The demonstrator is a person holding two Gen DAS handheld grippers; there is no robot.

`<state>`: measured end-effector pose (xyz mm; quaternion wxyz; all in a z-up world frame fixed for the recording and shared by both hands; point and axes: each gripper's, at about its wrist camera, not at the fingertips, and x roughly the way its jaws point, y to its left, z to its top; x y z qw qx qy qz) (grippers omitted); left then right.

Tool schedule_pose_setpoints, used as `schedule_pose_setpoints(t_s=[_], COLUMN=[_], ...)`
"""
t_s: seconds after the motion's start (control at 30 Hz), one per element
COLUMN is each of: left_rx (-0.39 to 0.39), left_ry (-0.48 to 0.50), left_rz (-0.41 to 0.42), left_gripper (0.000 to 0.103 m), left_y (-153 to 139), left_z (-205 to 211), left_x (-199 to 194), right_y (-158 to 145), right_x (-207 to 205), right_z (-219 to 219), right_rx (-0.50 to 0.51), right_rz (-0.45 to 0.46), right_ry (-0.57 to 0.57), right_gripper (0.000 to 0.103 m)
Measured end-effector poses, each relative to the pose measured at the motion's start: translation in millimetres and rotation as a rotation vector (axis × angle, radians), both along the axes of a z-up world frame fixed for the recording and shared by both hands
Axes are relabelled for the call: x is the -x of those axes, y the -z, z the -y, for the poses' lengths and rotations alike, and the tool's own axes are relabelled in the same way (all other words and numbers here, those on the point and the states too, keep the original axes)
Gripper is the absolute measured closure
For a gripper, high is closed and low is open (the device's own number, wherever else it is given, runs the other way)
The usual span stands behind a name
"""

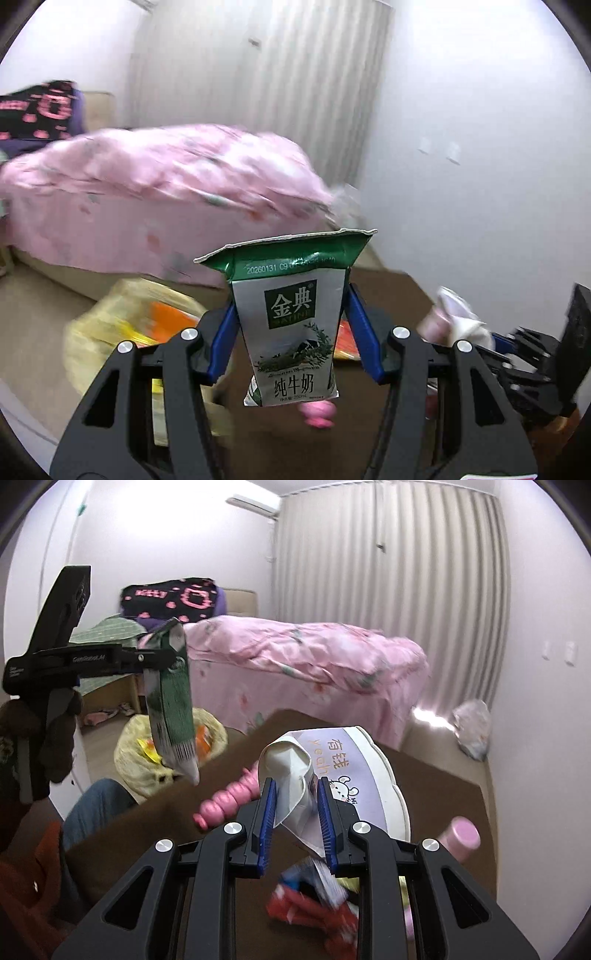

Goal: Collect trash

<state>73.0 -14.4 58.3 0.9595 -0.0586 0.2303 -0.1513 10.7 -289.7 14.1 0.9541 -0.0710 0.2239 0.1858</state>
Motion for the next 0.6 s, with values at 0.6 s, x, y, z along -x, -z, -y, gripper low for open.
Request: schedule_pose_setpoints(t_s=[0.6], left_rx=[0.054], left_ry=[-0.395], left_rz=[-0.151], left_gripper=[0.051], left_y=[115.6], left_z=[-127.7], left_x=[-92.8], right_y=[-14.9], right_x=[-169.3], right_z=[-157.5], right_rx=[-0.018], right_rz=[-0.128], right_ry=[-0.406], right_gripper=[0.081])
